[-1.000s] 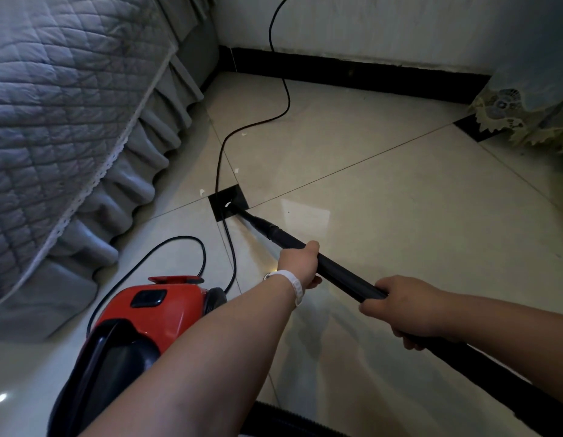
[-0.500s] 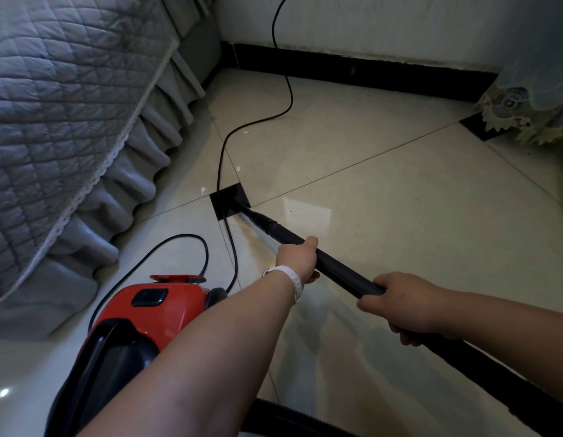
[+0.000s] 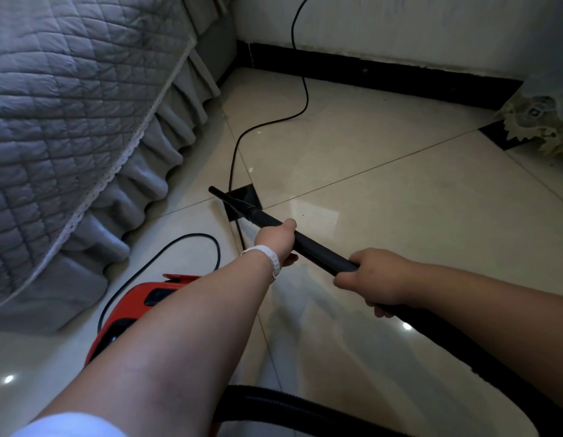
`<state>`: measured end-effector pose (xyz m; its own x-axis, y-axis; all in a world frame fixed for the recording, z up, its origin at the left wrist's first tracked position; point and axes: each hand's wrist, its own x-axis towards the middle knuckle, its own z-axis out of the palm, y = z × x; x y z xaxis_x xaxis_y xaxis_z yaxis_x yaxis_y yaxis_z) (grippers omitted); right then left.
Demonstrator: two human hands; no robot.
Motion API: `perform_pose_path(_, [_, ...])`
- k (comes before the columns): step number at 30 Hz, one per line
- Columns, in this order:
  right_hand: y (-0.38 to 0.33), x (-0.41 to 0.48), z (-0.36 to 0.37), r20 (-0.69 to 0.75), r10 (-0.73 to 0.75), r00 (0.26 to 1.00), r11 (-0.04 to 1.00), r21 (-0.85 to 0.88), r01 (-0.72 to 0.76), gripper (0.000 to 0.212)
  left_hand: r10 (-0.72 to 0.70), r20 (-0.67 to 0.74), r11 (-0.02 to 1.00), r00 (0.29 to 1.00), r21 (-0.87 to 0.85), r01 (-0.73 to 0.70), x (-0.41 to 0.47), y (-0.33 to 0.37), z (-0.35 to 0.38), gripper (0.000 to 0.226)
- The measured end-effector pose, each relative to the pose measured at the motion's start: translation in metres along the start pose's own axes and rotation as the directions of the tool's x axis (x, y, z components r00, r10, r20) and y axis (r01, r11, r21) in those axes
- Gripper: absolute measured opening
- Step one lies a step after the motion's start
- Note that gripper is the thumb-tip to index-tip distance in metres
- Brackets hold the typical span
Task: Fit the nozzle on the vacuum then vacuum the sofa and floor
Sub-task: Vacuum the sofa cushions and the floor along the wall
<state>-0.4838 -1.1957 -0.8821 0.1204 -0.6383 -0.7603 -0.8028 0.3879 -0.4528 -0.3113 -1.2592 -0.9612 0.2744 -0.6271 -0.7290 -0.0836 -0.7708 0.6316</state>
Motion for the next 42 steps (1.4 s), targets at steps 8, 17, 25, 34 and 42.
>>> perform_pose_path(8, [-0.012, 0.013, 0.020, 0.004, 0.028, 1.000, 0.999, -0.015, -0.028, 0.026, -0.029, 0.005, 0.997, 1.000, -0.069, 0.029, 0.018, -0.011, -0.011, 0.026])
perform_pose_path(17, [-0.013, 0.020, 0.022, -0.024, 0.048, 0.999, 0.999, 0.008, -0.048, 0.025, -0.060, 0.034, 0.986, 0.998, -0.156, 0.064, 0.024, -0.007, -0.008, 0.024])
perform_pose_path(25, [-0.002, 0.022, 0.013, -0.072, 0.039, 0.997, 0.997, 0.065, -0.035, 0.019, -0.016, -0.015, 0.978, 1.000, -0.210, 0.013, 0.021, 0.009, 0.016, 0.044])
perform_pose_path(34, [0.017, 0.016, 0.002, -0.090, 0.098, 0.991, 0.987, 0.133, -0.086, 0.019, -0.002, 0.024, 0.988, 1.000, -0.155, 0.006, 0.023, 0.010, 0.050, 0.044])
perform_pose_path(42, [0.020, 0.018, 0.004, -0.104, 0.115, 0.988, 0.984, 0.151, -0.099, 0.019, 0.008, 0.045, 0.992, 0.999, -0.130, -0.003, 0.026, 0.010, 0.052, 0.043])
